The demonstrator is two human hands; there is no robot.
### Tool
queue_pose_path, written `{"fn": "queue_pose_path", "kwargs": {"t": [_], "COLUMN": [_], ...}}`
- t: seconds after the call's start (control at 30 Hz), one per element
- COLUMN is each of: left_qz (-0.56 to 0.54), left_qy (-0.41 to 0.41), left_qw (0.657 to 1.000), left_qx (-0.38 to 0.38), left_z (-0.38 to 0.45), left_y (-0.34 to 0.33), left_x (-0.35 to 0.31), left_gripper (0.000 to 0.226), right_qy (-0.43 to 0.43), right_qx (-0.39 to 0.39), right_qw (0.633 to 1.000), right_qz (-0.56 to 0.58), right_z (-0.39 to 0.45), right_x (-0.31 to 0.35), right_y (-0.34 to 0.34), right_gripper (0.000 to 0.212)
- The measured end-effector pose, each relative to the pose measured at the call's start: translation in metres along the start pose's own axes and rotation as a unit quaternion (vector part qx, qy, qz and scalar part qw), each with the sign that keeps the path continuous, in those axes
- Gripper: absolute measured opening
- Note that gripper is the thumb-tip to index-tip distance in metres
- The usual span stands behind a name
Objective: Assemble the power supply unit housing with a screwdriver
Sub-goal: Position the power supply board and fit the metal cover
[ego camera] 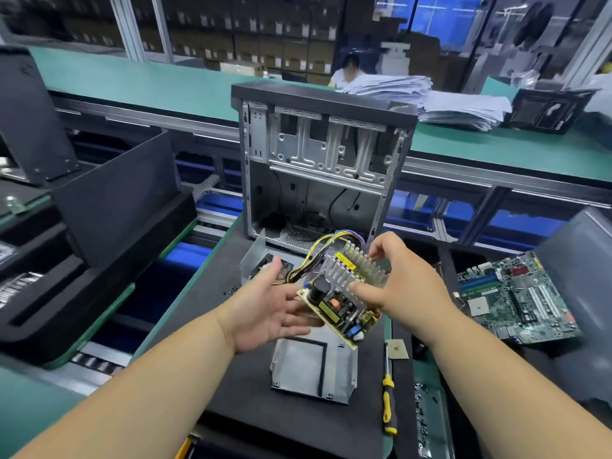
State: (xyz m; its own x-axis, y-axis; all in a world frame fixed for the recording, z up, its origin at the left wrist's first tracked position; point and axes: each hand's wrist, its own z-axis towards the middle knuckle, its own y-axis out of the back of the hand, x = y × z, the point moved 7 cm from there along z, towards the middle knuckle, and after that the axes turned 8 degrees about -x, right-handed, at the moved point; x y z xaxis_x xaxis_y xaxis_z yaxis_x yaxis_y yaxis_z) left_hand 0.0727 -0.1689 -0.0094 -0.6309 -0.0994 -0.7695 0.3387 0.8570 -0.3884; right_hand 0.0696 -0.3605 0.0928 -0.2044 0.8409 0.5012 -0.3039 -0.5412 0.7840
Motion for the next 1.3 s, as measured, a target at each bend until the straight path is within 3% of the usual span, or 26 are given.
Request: {"fn": "queue_pose_path", "kwargs": {"t": [0.3,0.6,0.83,1.1,1.3], "left_qz": [-0.125,-0.097,-0.075,0.012,0.013], "left_qy": [-0.121,-0.167,-0.155,-0.26,-0.252], "left_qw": [0.975,0.956,0.964,0.937,0.942], "left_qx": [-0.135,-0.219,-0.204,-0.234,-0.22], "left_z": [-0.015,-0.016,-0.008,-0.017,-0.018], "left_y": [0.047,0.07,0.079,0.084,0.087], "left_x": [-0.037,-0.051,-0.039,-0.05,-0.054], "left_gripper": [0.068,0.012,0.005,0.016,0.009], "right_qy": [0.016,0.018,0.012,0.021,0.01], "right_qx": [0.043,0.105,0.084,0.035,0.028], "right_qw": [0.999,0.994,0.995,0.997,0.996], "right_qz": [-0.016,-0.036,-0.051,-0.073,-0.081], "right_z": [0.001,-0.007,-0.008,-0.007,-0.002], "right_x": [0.018,0.029,0.03,0.032,0.035], "right_y": [-0.018,-0.039,-0.039,-0.037,-0.042], "right_gripper": [0.051,0.052,0.05,0.054,0.056]}}
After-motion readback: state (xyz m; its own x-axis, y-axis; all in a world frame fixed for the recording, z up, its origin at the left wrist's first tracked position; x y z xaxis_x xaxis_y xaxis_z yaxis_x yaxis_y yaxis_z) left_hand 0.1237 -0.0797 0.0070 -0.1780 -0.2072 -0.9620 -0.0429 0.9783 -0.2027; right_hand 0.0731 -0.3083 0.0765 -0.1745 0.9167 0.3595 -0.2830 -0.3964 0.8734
